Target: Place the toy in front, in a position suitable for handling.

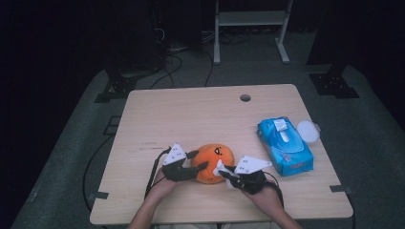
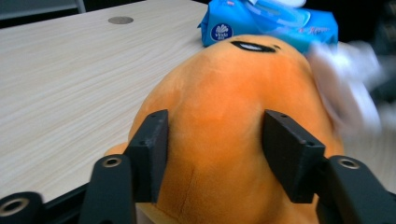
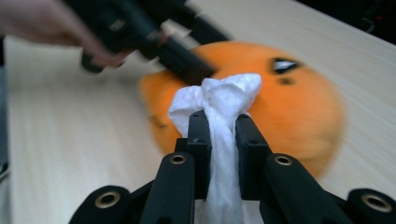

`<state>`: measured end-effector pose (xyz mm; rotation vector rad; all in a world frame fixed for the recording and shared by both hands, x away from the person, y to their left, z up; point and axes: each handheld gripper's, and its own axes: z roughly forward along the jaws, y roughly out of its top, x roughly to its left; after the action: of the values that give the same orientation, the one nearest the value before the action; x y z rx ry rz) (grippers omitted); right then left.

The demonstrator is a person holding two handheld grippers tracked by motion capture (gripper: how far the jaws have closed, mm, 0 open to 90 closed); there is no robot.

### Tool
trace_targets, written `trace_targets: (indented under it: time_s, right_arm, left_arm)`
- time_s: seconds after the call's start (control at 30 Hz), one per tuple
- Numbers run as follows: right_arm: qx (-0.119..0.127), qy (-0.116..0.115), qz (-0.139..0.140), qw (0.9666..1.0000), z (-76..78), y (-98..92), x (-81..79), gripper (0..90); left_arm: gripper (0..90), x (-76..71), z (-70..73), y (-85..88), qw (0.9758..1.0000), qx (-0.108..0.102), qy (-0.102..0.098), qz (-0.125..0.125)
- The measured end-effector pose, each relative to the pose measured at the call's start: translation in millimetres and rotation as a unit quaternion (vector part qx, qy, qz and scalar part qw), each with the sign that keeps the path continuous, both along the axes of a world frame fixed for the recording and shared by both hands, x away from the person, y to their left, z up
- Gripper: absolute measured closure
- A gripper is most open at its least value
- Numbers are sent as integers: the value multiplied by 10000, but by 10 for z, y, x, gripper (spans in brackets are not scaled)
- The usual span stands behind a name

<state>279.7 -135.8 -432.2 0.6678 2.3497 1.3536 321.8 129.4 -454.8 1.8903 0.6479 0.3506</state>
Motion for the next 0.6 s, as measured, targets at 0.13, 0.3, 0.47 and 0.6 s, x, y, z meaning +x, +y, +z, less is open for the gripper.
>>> trace_targets:
  time_s: [0.13,0.3,0.47,0.6]
  right_arm:
    - [252,110,-495,9984,-3,-227,170,782]
    - [211,140,-528,9983,-42,-215,131,783]
    - [104,-63,-367,9993,54,-136,78,782]
    - [186,201,-704,9971,-53,-312,191,782]
  left_arm:
    - [445,-5,-27,-12,10000,-19,-16,-61]
    - [452,-18,-22,-27,9998,102,-68,-156]
    - [474,-40,-11,-33,9996,107,-63,-262]
    - [483,-79,-1,-100,9992,119,-115,-372]
